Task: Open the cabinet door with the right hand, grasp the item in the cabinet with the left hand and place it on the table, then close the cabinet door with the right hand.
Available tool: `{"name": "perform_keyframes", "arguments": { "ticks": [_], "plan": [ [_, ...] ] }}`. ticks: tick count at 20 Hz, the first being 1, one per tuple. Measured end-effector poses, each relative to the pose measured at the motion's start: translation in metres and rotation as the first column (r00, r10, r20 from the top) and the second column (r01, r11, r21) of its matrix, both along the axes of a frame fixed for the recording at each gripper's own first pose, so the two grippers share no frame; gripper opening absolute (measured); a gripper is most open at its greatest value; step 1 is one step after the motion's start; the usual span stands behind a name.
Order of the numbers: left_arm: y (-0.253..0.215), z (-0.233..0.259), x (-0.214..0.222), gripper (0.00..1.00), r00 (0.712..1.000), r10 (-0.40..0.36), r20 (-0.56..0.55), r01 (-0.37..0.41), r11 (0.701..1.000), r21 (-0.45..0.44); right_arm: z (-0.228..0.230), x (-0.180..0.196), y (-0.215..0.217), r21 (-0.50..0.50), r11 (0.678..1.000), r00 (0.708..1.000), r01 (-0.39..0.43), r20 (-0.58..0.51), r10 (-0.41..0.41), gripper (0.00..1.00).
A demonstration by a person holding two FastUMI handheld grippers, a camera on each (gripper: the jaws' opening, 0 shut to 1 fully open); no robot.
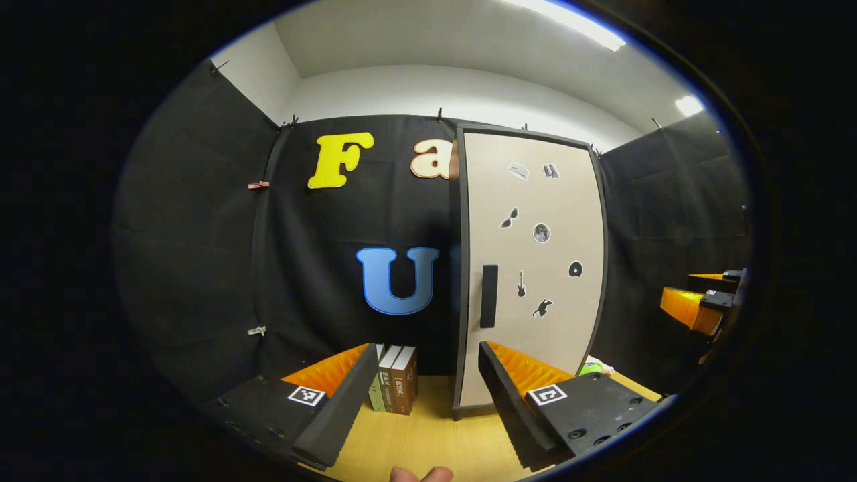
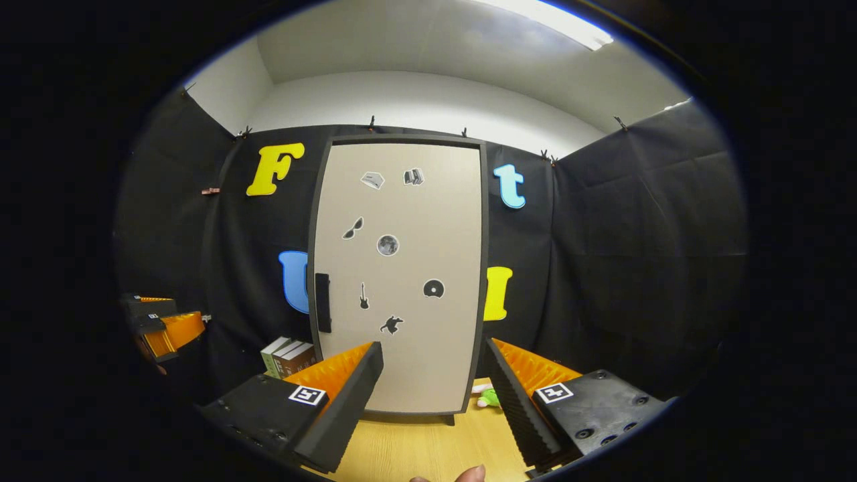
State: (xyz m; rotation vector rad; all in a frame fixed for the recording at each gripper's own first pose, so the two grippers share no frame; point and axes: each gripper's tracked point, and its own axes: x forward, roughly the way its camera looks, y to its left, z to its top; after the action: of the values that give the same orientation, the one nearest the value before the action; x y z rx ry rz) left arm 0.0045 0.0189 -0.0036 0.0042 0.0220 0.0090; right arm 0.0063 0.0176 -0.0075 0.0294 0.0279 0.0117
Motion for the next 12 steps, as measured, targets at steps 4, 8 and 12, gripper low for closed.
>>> {"name": "perform_keyframes", "arguments": {
  "ticks": [4,8,12],
  "plan": [
    [0.014,-0.004,0.002,0.94,1.000,0.005,-0.006,-0.005,1.000,-0.006,0.001,0.011,0.027,0.015,0.999,1.000,-0.029,0.009,0.029,0.98],
    [0.037,-0.008,0.001,0.94,1.000,0.023,-0.013,-0.023,1.000,-0.006,0.003,0.032,0.071,0.051,0.995,0.997,-0.081,0.021,0.080,0.98],
    [0.059,-0.012,-0.002,0.94,0.999,0.041,-0.017,-0.041,0.999,-0.013,-0.001,0.061,0.119,0.069,0.989,0.991,-0.134,0.011,0.134,0.98]
  ]
}}
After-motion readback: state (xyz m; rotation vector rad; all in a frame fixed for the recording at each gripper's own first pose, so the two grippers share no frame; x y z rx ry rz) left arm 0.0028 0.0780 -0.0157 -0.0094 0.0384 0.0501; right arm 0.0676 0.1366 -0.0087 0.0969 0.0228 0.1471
